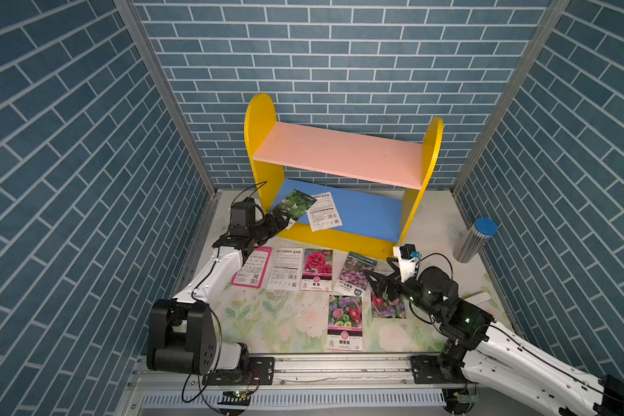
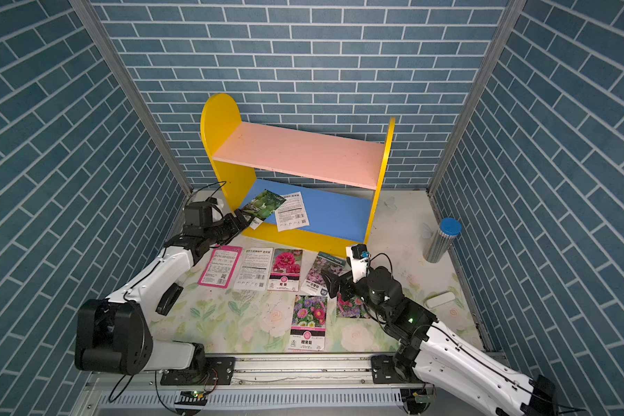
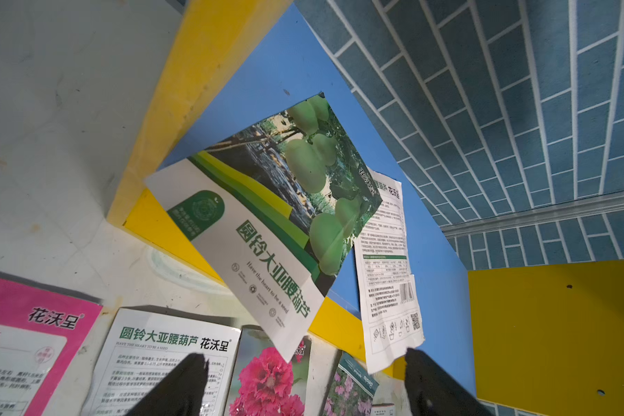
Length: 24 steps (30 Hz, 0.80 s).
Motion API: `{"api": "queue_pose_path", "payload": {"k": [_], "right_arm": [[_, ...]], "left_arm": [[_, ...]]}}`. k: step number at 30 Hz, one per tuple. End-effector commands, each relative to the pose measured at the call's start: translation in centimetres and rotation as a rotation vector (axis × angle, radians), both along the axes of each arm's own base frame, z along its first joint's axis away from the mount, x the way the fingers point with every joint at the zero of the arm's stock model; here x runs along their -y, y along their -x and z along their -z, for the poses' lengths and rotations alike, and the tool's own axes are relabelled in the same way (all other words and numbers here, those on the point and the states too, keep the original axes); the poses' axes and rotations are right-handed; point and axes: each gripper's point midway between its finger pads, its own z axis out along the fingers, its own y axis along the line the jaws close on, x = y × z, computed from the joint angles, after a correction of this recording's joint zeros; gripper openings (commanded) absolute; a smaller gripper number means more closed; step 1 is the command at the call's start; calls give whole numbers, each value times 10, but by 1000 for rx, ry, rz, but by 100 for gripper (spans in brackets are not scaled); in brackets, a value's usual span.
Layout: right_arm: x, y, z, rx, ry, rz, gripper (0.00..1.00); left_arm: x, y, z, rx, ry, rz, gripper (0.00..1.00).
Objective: Take the seed bag off the shelf
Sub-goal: Pick up the seed packet from the shelf.
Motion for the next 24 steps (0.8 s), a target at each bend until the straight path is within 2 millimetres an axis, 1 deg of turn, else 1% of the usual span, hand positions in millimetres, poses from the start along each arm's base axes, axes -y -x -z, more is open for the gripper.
{"api": "queue_pose_path", "payload": {"k": [1,8,16,19,22,24], "right_arm": [[-2,-2,-8,2,-32,9,98],[-7,-5,-5,-7,-17,2,98],[-10,-7,-1,-15,1,-3,98],[-9,-7,-2,-11,7,1,98],[-7,-7,-2,-8,8,3,98],[-6,-7,-2,-7,10,8,98]], "left_arm": [[1,-7,6,1,24,2,90],[6,-15,17,-9,57,12,86],[8,-32,19,-8,75,1,76],[9,-35,22,-15,85,-1,70],[11,-37,28,-26,101,1,59],[11,-38,28,-25,107,0,53]]}}
